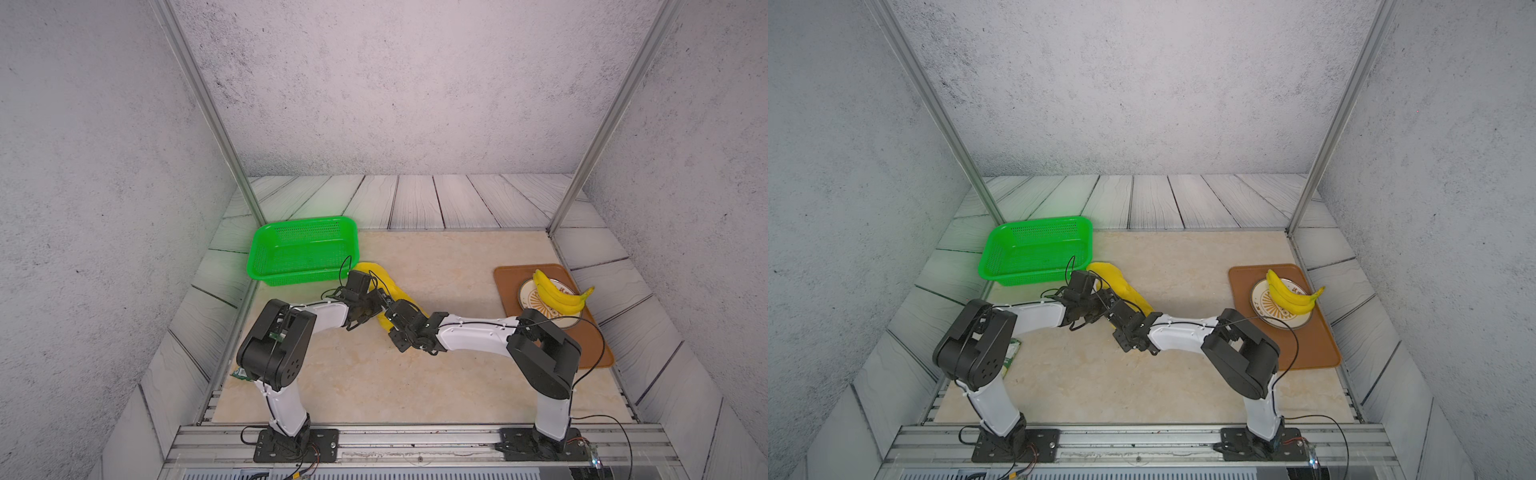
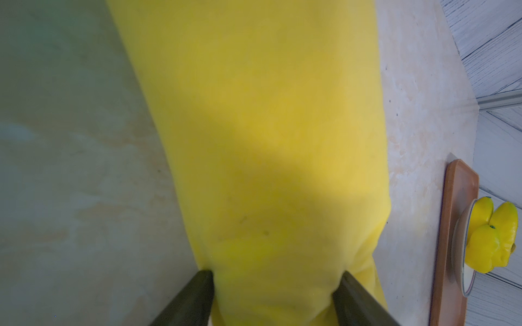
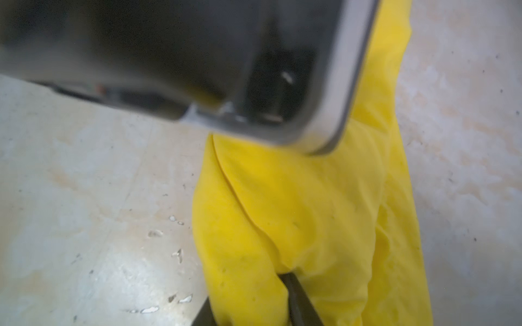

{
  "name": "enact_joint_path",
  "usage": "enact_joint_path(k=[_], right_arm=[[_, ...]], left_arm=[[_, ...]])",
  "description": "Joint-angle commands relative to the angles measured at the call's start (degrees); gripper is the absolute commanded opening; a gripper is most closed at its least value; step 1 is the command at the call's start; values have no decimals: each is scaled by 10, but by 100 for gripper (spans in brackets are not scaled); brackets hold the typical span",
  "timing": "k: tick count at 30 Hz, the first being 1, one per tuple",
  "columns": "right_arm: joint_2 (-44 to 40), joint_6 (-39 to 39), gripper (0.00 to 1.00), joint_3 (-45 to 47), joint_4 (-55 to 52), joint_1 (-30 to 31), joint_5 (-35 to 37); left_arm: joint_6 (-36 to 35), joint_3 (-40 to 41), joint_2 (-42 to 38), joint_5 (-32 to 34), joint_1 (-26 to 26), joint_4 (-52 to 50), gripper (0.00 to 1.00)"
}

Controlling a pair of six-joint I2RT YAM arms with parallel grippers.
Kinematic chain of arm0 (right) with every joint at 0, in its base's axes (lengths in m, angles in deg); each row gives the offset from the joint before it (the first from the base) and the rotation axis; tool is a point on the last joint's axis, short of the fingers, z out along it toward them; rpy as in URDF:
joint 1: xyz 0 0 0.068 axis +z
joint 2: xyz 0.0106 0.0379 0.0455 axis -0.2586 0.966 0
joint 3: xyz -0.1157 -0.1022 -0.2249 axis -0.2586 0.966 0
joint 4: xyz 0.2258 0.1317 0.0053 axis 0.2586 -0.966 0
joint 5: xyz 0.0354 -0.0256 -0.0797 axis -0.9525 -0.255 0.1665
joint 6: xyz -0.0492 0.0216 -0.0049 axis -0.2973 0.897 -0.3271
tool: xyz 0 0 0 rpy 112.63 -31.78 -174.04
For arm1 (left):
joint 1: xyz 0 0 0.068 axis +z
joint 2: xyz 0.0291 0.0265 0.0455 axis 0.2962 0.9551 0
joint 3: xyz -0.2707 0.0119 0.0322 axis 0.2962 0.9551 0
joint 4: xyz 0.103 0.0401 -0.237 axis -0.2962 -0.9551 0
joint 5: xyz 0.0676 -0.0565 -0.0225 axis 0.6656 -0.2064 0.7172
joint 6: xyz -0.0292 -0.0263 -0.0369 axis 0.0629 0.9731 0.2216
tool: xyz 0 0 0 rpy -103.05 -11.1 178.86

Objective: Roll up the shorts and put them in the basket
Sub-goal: Roll the shorts at the center of the board, then pick up the shorts from the center of the board.

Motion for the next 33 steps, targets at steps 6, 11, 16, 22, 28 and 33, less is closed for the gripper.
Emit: enact_joint_path(k=[6,11,16,22,28,33], right_arm=[[-17,96,18,102,90,-80,-253],[-44,181,19,158,207,-121,-381],[-22,301,19,222,379,-161,-463],[-6,328,20,242,425,-165,-473],[-3,319,20,238,414,-167,-473],[2,317,22,239,413,-167,-477]], left_arm=[[-6,14,-106,-4,23,-95,76],[-13,26,-132,4,23,-98,76],[-17,11,-95,-11,6,-80,77],[-31,-51,-23,-4,-17,-88,78],[-35,-81,20,6,-33,-90,78],[-30,-86,59,7,-41,-96,65]])
